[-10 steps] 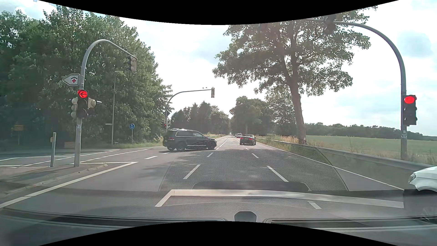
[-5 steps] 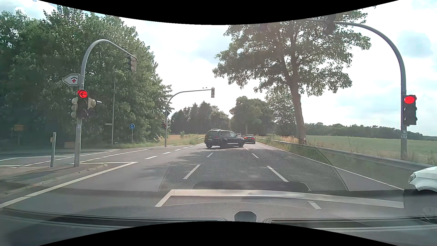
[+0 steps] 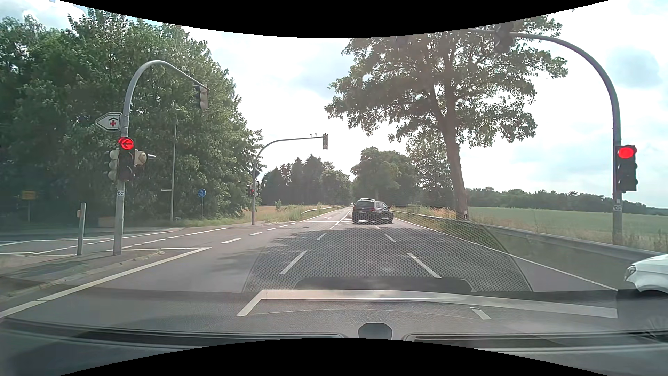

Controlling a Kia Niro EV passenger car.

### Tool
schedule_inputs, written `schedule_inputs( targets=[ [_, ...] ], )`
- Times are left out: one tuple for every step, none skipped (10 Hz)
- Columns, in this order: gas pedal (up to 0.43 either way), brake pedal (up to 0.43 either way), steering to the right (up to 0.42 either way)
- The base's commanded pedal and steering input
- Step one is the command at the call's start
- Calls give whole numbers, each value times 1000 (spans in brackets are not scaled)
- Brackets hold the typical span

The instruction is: Follow the waypoints while adhering to traffic rules and regulations

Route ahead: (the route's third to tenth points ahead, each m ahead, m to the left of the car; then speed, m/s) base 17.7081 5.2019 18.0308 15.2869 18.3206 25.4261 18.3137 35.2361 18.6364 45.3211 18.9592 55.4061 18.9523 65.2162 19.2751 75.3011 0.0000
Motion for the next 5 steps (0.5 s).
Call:
schedule_inputs(
  targets=[
    [0,470,-2],
    [0,470,-1],
    [0,470,-2],
    [0,470,-1],
    [0,470,-1]
  ],
)
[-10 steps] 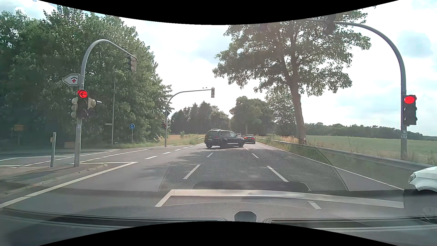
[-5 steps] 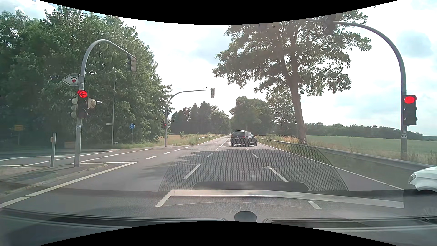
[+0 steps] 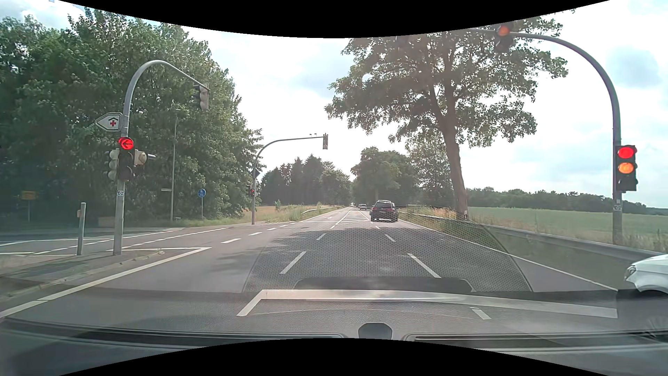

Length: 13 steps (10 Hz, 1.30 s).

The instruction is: Follow the waypoints while adhering to traffic rules and regulations

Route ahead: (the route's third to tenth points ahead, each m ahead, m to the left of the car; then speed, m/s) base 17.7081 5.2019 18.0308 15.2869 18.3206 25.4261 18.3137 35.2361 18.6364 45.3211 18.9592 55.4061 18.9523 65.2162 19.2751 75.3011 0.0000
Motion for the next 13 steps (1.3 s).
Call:
schedule_inputs(
  targets=[
    [0,470,-1],
    [0,470,-1],
    [0,470,-2],
    [0,470,-1],
    [0,470,-2],
    [0,470,-2],
    [0,470,-1],
    [0,470,-1],
    [0,470,-1],
    [0,470,-1],
    [0,470,-1],
    [0,470,-1],
    [0,470,-1]
  ],
)
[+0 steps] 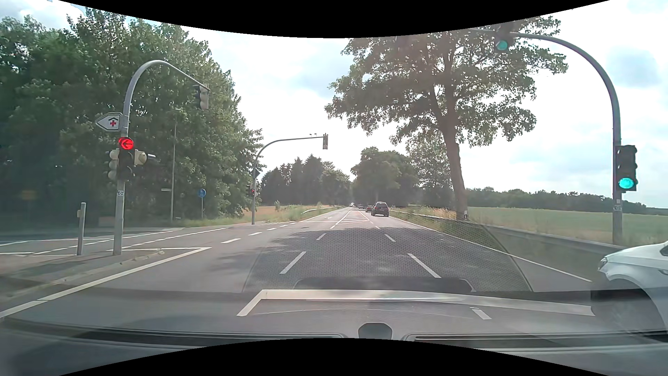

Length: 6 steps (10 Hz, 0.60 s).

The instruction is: Follow the waypoints while adhering to traffic rules and regulations

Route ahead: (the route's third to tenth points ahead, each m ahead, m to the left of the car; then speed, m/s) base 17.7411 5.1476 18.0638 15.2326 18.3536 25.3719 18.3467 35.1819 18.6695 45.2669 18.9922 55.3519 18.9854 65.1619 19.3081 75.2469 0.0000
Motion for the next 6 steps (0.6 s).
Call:
schedule_inputs(
  targets=[
    [0,470,-1],
    [0,470,-1],
    [0,470,-2],
    [0,470,-2],
    [0,470,-1],
    [0,470,-1]
  ],
)
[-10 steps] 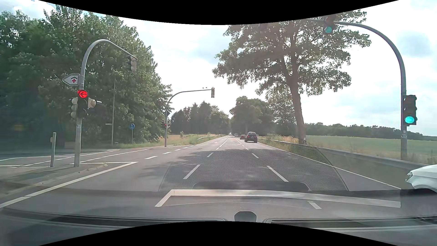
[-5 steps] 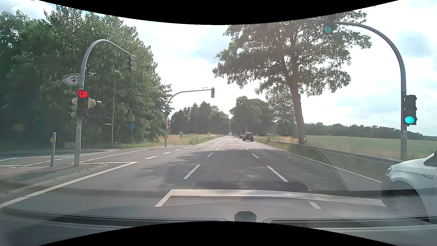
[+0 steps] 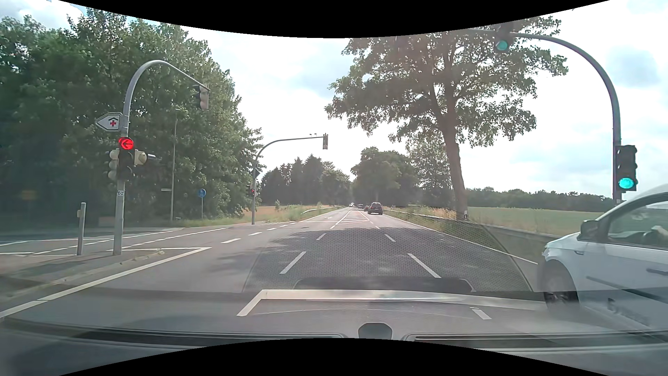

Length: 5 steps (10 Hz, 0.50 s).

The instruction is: Follow the waypoints while adhering to traffic rules and regulations

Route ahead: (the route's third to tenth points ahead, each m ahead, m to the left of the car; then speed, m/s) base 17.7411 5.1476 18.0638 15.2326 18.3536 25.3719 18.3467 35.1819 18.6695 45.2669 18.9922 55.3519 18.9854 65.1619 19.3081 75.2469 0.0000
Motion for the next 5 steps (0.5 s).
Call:
schedule_inputs(
  targets=[
    [0,470,-1],
    [0,470,-2],
    [0,470,-1],
    [0,470,-2],
    [0,470,-1]
  ],
)
